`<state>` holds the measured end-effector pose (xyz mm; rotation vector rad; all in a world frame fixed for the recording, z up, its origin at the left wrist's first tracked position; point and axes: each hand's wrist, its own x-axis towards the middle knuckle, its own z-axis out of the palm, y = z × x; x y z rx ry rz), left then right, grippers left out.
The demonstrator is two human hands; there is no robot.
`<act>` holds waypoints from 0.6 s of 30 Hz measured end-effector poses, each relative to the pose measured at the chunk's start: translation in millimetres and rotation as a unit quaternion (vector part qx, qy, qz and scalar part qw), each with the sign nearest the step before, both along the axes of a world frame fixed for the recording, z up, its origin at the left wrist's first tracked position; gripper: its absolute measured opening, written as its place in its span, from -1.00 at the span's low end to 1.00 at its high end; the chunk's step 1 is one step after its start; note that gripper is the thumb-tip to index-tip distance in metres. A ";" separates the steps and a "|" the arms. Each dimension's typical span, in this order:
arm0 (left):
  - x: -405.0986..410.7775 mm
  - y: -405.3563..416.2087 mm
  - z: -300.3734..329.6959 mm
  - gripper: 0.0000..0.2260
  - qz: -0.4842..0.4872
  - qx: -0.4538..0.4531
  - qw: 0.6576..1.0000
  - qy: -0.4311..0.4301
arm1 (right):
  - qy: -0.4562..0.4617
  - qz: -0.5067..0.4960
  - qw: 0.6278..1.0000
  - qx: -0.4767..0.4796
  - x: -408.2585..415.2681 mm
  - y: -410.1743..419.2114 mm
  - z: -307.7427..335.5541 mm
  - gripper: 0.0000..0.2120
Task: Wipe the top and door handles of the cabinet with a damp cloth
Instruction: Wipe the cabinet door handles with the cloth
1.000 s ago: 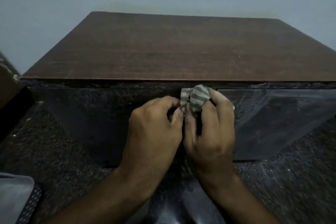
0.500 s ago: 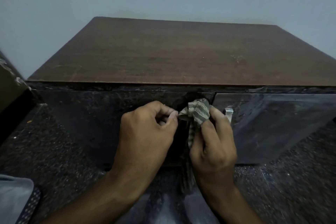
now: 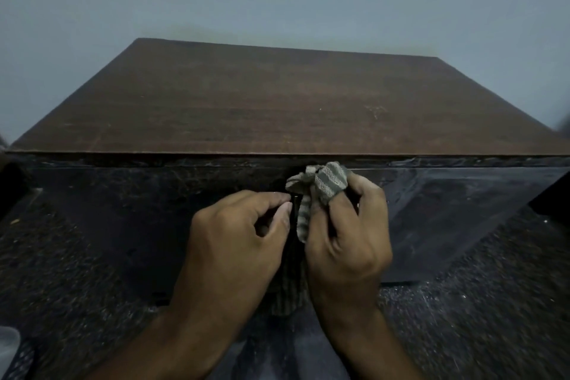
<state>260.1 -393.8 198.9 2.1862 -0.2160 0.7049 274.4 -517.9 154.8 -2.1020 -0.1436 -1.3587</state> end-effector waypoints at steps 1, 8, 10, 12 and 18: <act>-0.1 0.3 -0.2 -0.87 -0.002 0.002 1.000 0.001 | 0.010 -0.003 1.000 -0.009 -0.1 -1.6 -1.5 -0.85; -0.7 3.3 -1.5 -0.88 0.002 0.001 1.000 0.014 | 0.001 -0.004 1.000 0.012 -3.4 -3.0 -5.0 -0.91; -1.4 4.4 -1.7 -0.88 0.007 -0.001 1.000 0.013 | -0.036 0.020 0.999 -0.001 4.0 5.1 7.3 -0.86; -1.1 5.6 -1.8 -0.87 0.012 -0.001 1.000 0.013 | -0.047 0.053 0.997 -0.040 9.5 14.0 15.1 -0.82; -2.5 2.6 0.8 -0.90 0.004 -0.022 1.000 0.021 | -0.059 -0.035 0.998 0.012 7.4 -15.8 14.5 -0.80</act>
